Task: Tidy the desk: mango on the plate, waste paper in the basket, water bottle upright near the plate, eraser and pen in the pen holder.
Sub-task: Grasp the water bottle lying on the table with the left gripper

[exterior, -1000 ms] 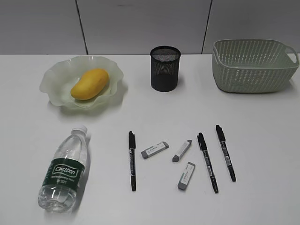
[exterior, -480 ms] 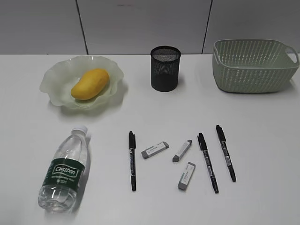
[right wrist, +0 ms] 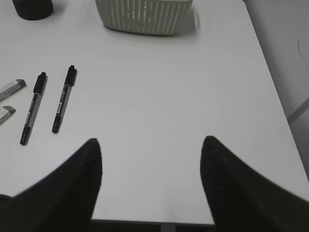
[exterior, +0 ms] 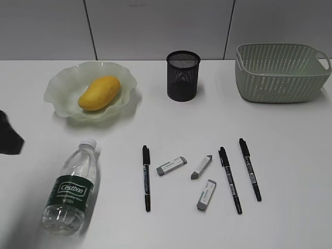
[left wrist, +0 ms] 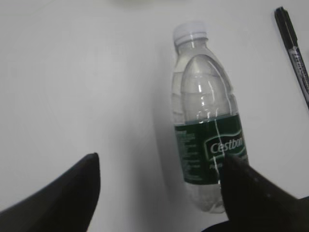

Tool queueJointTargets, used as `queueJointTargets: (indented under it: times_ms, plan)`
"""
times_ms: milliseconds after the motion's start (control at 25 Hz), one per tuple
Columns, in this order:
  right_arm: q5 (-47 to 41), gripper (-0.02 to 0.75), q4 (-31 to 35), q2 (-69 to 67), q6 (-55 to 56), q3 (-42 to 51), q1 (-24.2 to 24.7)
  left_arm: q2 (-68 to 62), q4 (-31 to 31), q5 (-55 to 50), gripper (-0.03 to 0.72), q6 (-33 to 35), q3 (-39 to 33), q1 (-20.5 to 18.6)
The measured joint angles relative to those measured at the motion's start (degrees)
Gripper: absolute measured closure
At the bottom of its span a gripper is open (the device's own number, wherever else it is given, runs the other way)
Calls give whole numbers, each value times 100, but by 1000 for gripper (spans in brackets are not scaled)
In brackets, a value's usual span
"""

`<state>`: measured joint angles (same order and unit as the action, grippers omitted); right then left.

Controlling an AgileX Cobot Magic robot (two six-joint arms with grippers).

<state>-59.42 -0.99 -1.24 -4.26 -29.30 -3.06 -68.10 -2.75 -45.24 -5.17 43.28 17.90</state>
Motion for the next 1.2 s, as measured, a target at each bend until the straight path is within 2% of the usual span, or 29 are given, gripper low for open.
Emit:
queueJointTargets:
  times_ms: [120, 280, 520, 880, 1040, 1200]
  plan:
    - [0, 228, 0, 0, 0, 0, 0, -986, -35, 294, 59, -117, 156, 435]
    - [0, 228, 0, 0, 0, 0, 0, -2086, -140, 331, 17, -189, 485, 719]
    - [0, 230, 0, 0, 6, 0, 0, -2897, -423, 405, 6, -298, 1252, 756]
    - [0, 295, 0, 0, 6, 0, 0, -3942, -324, 287, 6, -1038, 1979, 756]
    - [0, 300, 0, 0, 6, 0, 0, -4244, -281, 282, 41, -1081, 2067, 756]
    - [0, 302, -4, 0, 6, 0, 0, -4346, -228, 264, 197, -1081, 2067, 756]
